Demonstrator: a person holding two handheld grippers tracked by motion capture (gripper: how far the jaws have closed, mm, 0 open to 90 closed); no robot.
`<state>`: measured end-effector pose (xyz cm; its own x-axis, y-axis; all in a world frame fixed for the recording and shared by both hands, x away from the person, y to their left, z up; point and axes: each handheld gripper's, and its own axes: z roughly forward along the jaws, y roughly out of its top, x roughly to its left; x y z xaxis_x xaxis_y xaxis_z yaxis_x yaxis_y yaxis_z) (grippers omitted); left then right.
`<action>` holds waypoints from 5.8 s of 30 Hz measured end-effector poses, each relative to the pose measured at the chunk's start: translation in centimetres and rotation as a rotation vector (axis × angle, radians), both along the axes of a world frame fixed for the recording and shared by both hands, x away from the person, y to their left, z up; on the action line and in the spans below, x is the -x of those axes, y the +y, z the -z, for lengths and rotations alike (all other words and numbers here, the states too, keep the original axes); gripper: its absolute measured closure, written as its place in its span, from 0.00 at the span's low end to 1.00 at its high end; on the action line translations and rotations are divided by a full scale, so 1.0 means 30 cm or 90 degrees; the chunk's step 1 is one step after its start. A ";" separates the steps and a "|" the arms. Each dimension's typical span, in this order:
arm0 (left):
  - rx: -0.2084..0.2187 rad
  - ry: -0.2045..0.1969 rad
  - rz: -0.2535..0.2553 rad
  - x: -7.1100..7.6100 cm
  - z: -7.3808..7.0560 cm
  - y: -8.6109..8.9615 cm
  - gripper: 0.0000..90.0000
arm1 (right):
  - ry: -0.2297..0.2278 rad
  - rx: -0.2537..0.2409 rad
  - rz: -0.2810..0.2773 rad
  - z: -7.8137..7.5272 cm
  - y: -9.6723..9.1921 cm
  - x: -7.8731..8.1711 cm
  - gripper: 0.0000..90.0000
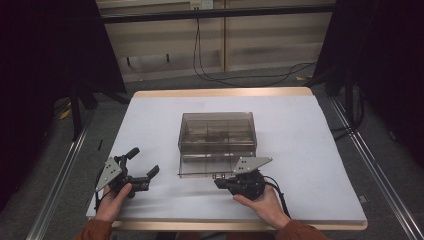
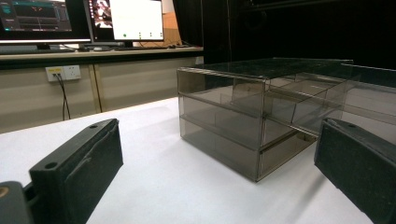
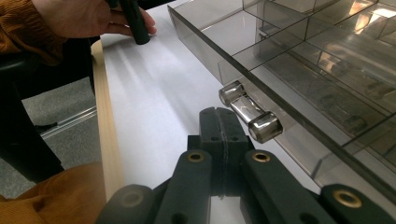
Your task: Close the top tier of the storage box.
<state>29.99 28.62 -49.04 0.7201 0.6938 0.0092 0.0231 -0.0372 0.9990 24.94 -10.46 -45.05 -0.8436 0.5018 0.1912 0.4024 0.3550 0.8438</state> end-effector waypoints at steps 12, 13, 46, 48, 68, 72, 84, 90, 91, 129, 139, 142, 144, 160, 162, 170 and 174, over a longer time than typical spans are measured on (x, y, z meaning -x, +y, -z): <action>-0.001 0.000 0.000 0.000 0.000 0.000 0.01 | -0.001 0.001 0.001 0.002 0.003 -0.001 1.00; -0.001 0.000 0.001 0.000 0.000 0.000 0.01 | 0.000 0.001 0.002 0.002 0.003 -0.001 1.00; -0.001 0.000 0.000 0.000 0.000 0.000 0.01 | 0.001 0.004 -0.002 0.003 0.025 -0.020 1.00; -0.001 0.000 0.001 0.000 0.000 0.000 0.01 | 0.000 0.005 -0.001 0.003 0.025 -0.019 1.00; 0.000 0.000 0.000 0.000 0.000 0.000 0.01 | -0.006 0.004 0.006 0.001 0.022 -0.021 1.00; 0.000 0.000 0.000 0.000 0.000 0.000 0.01 | -0.006 0.006 0.008 0.000 0.021 -0.020 1.00; 0.000 0.001 0.001 0.000 0.000 0.000 0.01 | -0.007 0.003 0.010 -0.002 0.021 -0.020 1.00; 0.001 0.002 0.002 0.000 0.000 -0.001 0.01 | -0.010 0.000 0.012 -0.002 0.025 -0.025 1.00; -0.001 0.002 0.001 0.000 0.000 0.000 0.01 | -0.010 0.000 0.013 -0.002 0.025 -0.025 1.00; 0.000 0.000 0.000 0.000 0.000 0.000 0.01 | -0.013 -0.007 0.021 -0.010 0.021 -0.038 1.00; -0.001 0.001 0.001 0.000 0.000 0.000 0.01 | -0.017 -0.007 0.025 -0.010 0.021 -0.038 1.00; -0.003 0.000 0.000 0.000 0.000 0.001 0.01 | -0.018 -0.014 0.028 -0.017 0.017 -0.042 1.00; -0.002 0.001 0.000 0.000 0.000 0.001 0.01 | -0.017 -0.018 0.026 -0.020 0.014 -0.047 1.00; 0.001 0.002 0.001 0.000 0.000 -0.001 0.01 | -0.023 -0.015 0.030 -0.019 0.016 -0.046 1.00; -0.003 0.000 -0.001 0.000 0.000 0.001 0.01 | -0.017 -0.013 0.025 -0.016 0.017 -0.047 1.00; 0.000 0.002 0.001 0.000 0.000 0.000 0.01 | -0.015 -0.007 0.034 -0.010 0.016 -0.053 1.00; -0.001 0.001 0.002 0.000 0.000 0.000 0.01 | -0.014 -0.010 0.037 -0.011 0.019 -0.061 1.00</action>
<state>30.00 28.63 -49.04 0.7219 0.6920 0.0081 0.0252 -0.0380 0.9990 26.77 -9.88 -44.73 -0.8168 0.5476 0.1813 0.4035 0.3178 0.8580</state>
